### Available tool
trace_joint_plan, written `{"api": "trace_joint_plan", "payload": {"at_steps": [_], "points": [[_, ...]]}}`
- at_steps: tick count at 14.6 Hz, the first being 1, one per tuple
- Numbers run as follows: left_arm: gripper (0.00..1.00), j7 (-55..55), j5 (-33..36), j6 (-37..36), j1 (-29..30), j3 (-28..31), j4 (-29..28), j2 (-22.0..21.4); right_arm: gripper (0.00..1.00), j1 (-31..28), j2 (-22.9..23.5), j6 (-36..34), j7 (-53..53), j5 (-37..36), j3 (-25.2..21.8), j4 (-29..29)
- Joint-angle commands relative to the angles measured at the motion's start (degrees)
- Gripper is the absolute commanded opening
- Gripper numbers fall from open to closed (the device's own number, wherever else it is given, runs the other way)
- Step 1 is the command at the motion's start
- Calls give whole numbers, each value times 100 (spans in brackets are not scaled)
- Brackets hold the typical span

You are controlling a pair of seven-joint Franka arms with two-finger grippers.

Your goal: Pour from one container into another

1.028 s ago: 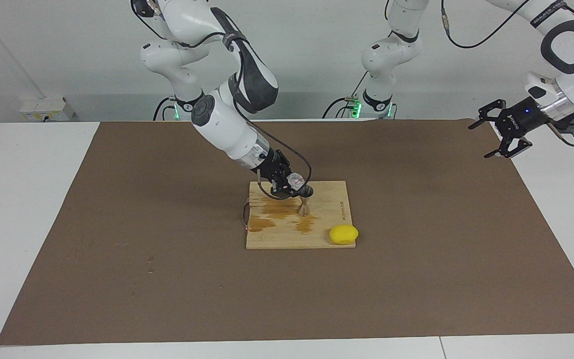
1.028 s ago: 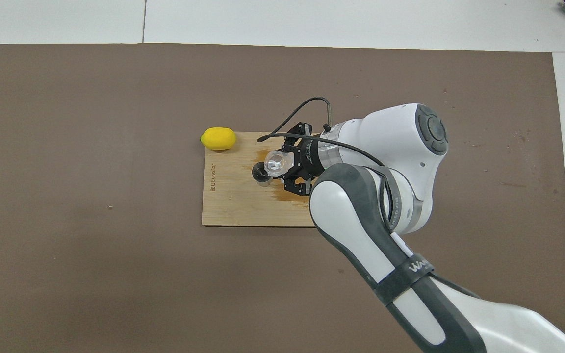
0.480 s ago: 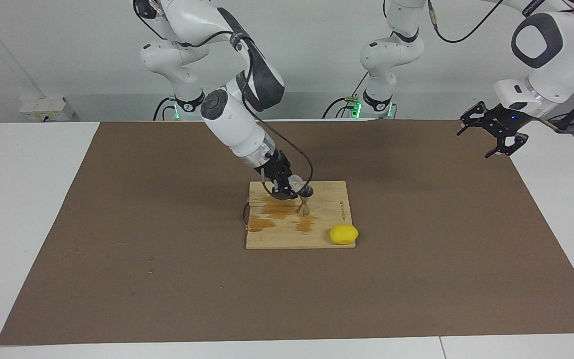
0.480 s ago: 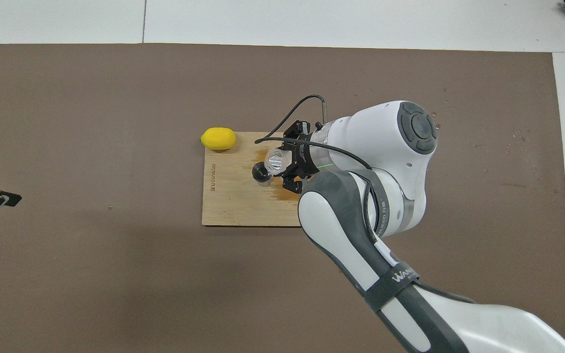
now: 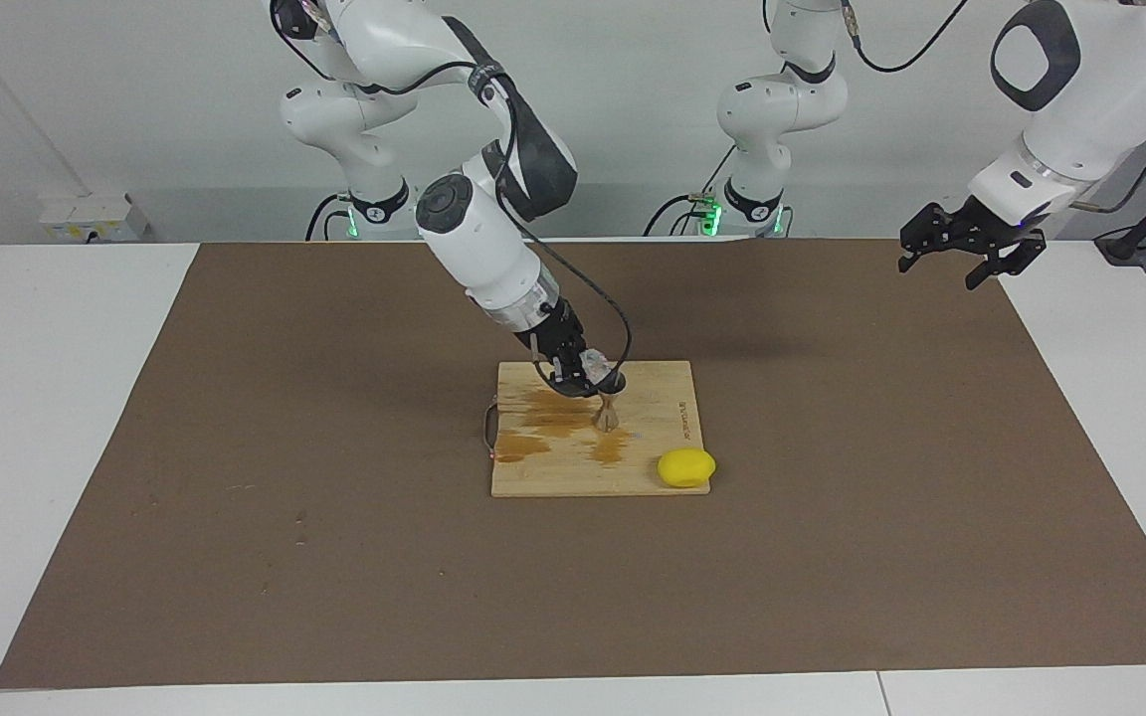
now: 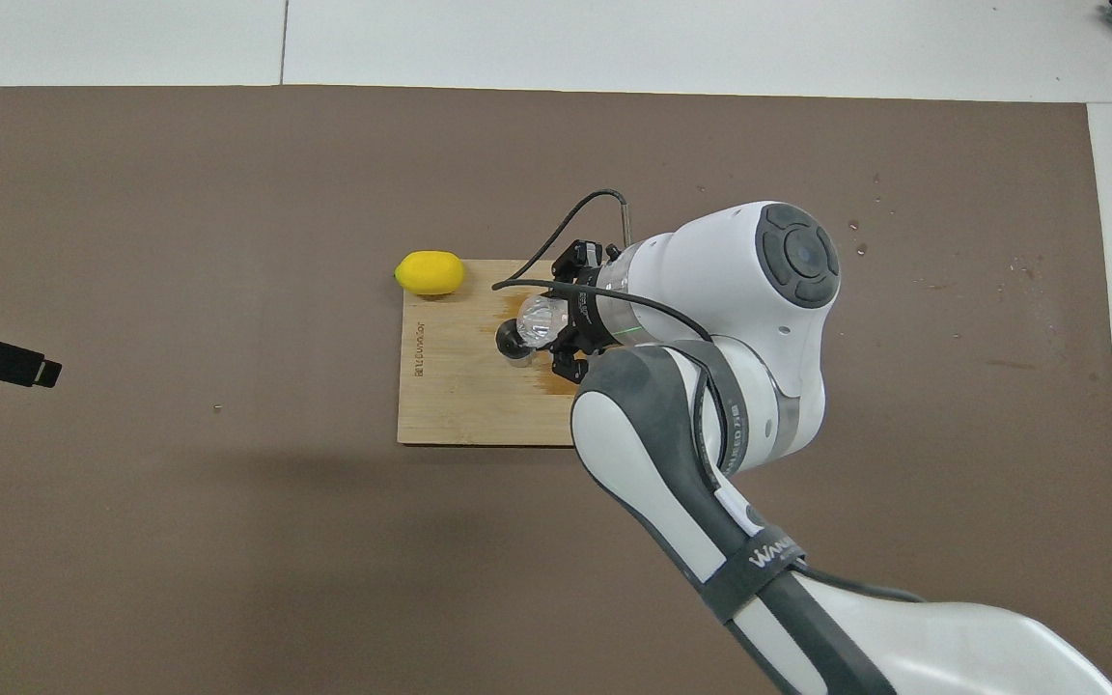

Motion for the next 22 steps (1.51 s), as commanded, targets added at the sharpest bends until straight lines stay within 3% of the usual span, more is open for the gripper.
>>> {"api": "trace_joint_plan", "payload": {"at_steps": [1,4,22], "points": [[100,-232,434,93,-75,50,129,-124,0,38,79,-46,263,-254,-45,175],[100,-354,919,101,-321,-12,375,-150,0,38,105,-55,474,-430,-45,280],[100,-635,884,101,-338,-3,236,-212,0,162,246,-72,940,-913,-28,544]]}}
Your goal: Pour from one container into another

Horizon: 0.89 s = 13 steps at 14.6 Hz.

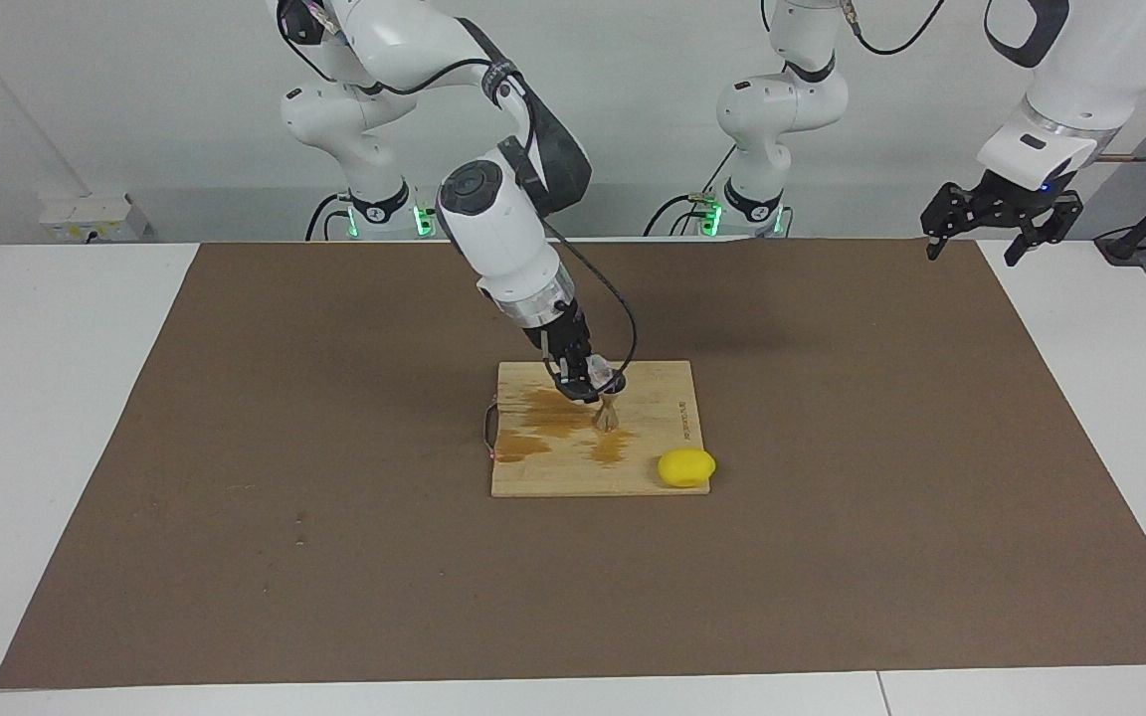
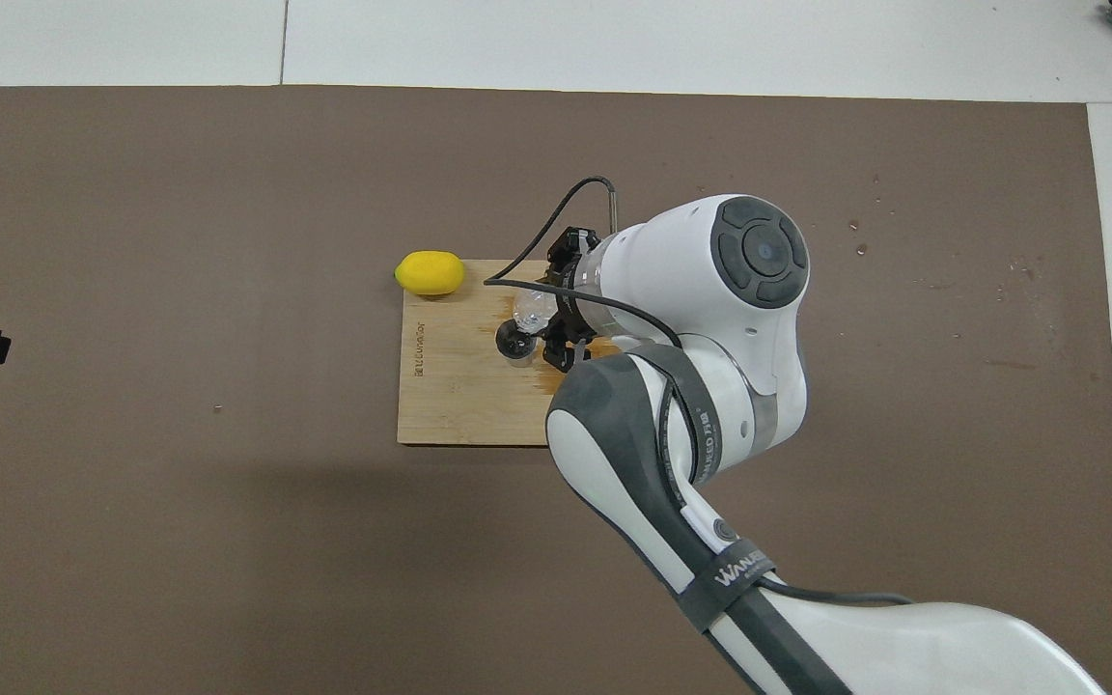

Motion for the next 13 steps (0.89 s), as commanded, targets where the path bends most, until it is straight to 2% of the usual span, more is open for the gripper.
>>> {"api": "trace_joint_plan", "payload": {"at_steps": [1,3,4,13], "points": [[100,-399,101,51,-94,-13,-151,-90,0,53,92,-88,172,-261,-28,166],[100,-1223,101,200,-234,-22,-247,-125,0,53,84,-149,146,-306,-28,157],[100,-1297,101,262,-253,-31,-282,-116,0,53,84,-158,128,-349,-28,157],[100,-1218,93,605,-332,145,-238,411,0,53,84,-307,-74,-499,-28,165]]}}
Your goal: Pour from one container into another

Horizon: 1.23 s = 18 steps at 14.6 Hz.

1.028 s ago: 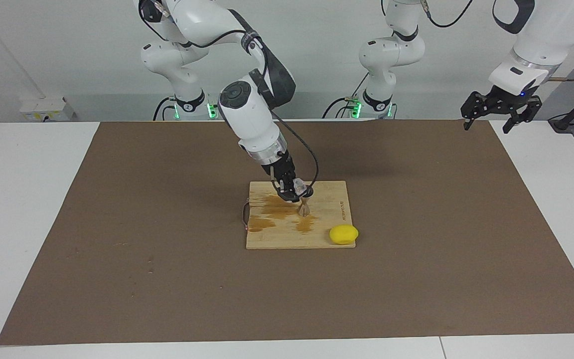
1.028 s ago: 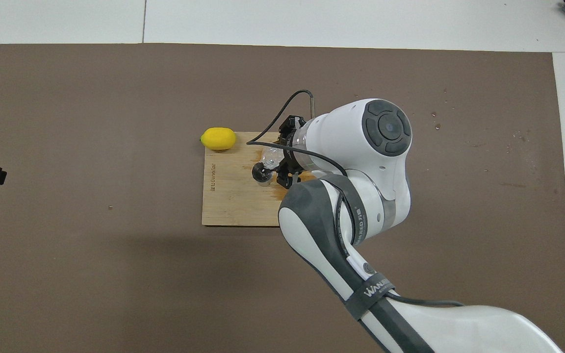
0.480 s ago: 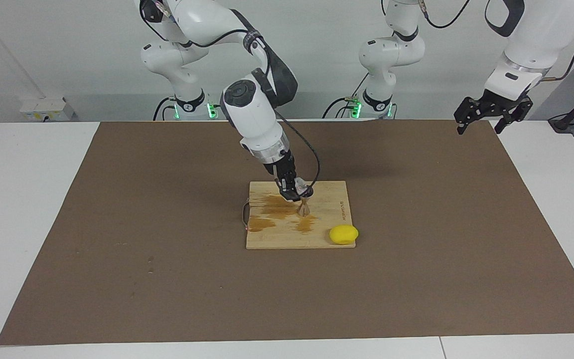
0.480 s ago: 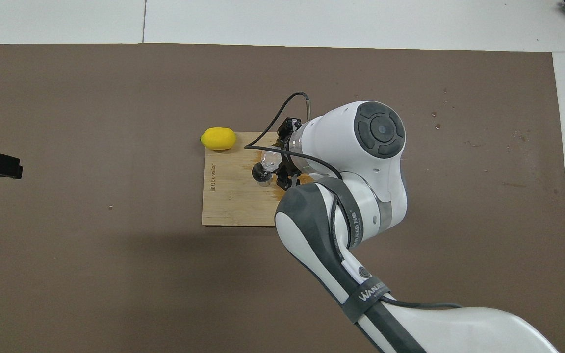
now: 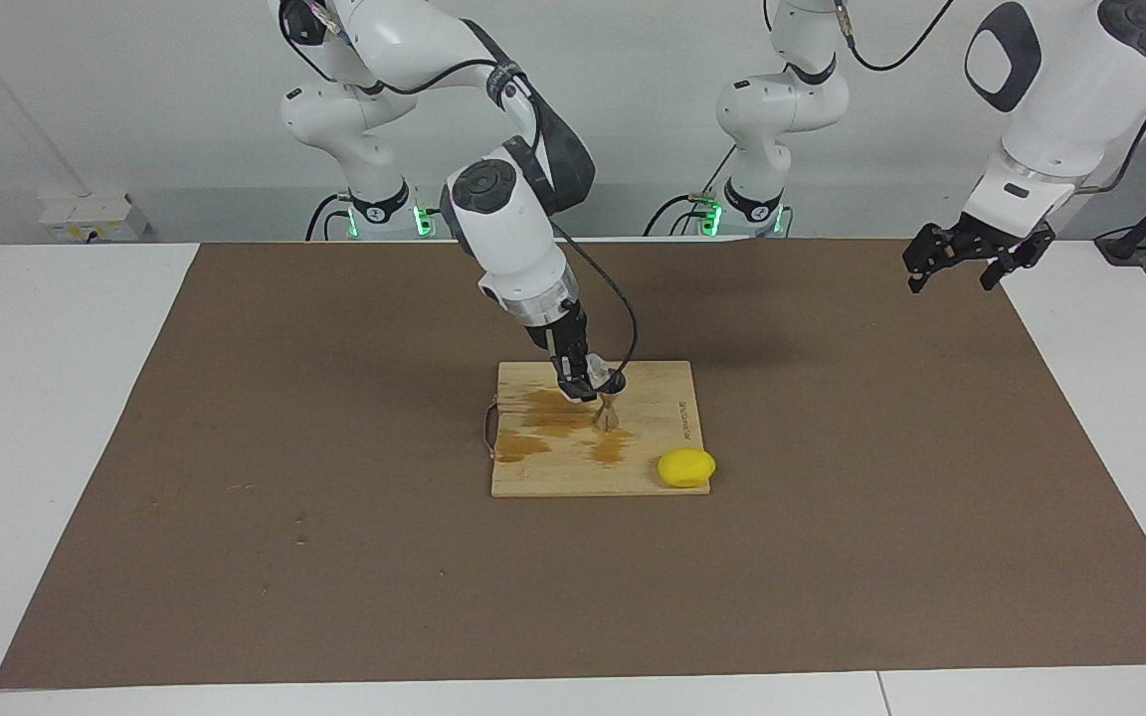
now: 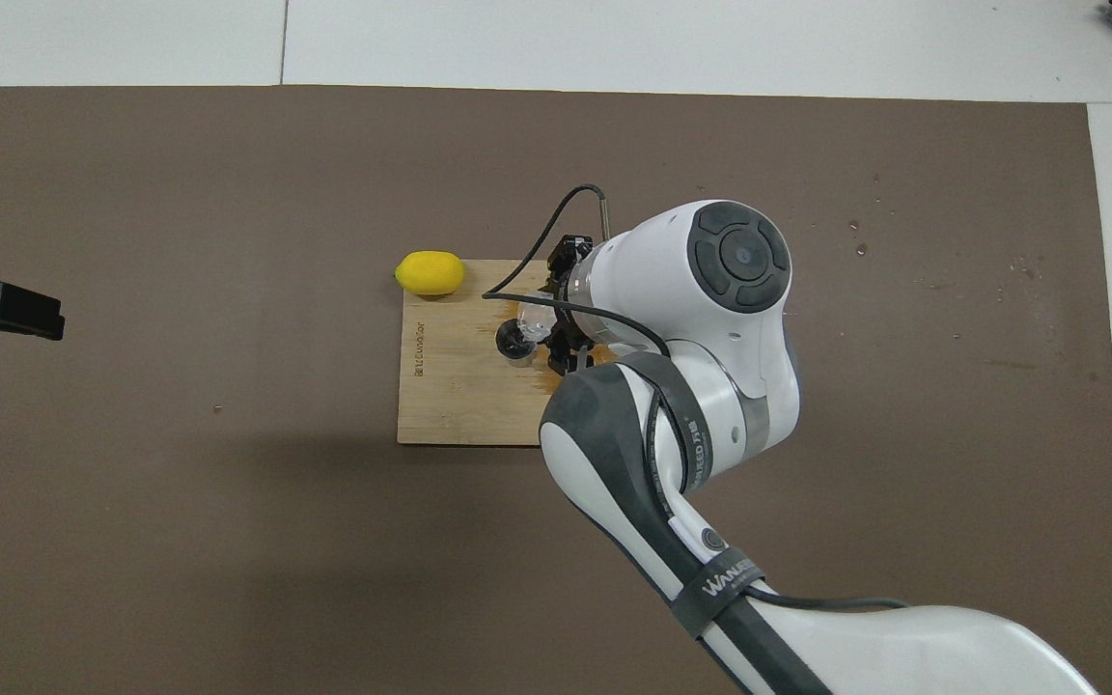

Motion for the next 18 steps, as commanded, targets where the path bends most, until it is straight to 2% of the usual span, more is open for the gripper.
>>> {"api": "trace_joint_plan", "payload": {"at_steps": [1,13,18], "points": [[100,-79,93,157,-145,139,-33,45,0,17,73,-147,-53,-162,-20,164],[100,-246,-57,333,-57,192,19,124,0,34,73,-173,-211,-232,6,155],[100,-246,-57,350,-31,192,-7,98,0,-98,99,-59,-229,118,59,164]]}}
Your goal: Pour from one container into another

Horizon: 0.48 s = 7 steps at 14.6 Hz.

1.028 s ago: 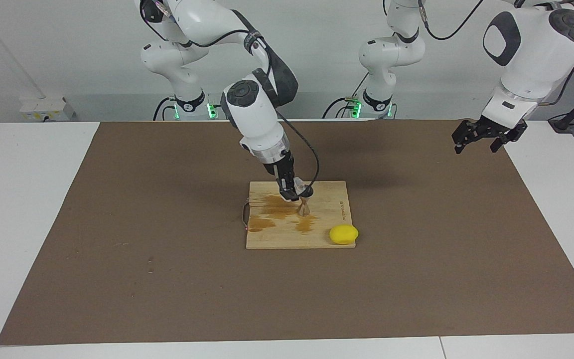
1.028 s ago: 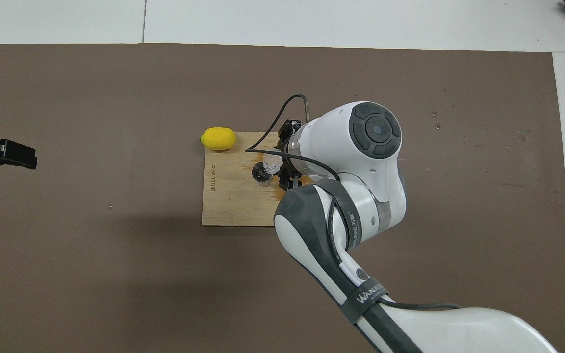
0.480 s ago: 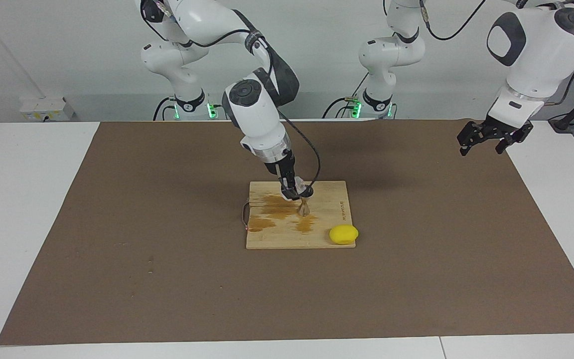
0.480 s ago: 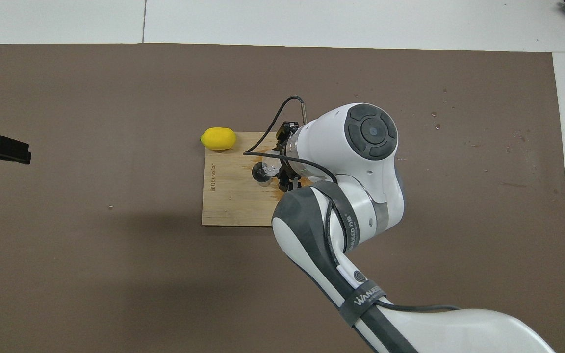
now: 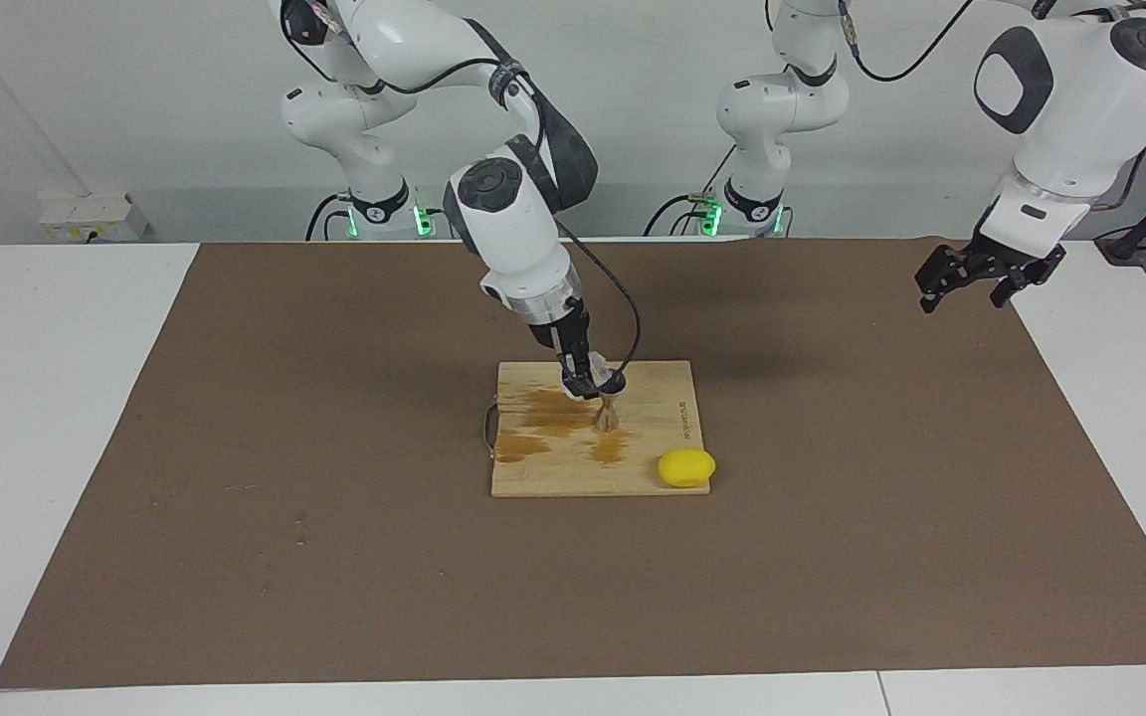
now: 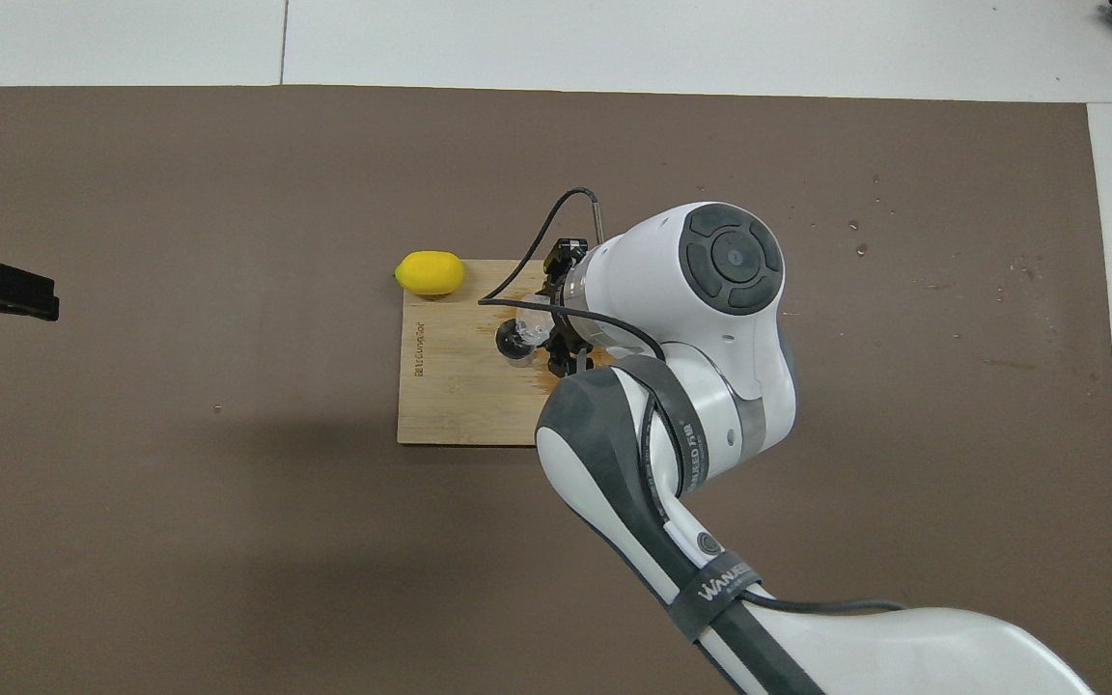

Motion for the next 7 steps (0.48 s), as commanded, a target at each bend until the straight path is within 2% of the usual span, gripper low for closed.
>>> {"api": "trace_joint_plan", "payload": {"at_steps": [1,7], "points": [[100,-72,-35,66,-31,39,-7,-10,0,-157,99,17,-158,305,52,149],[100,-81,-35,-56,-39,30,28,8,0,-298,29,202,-966,1657,52,61]]}}
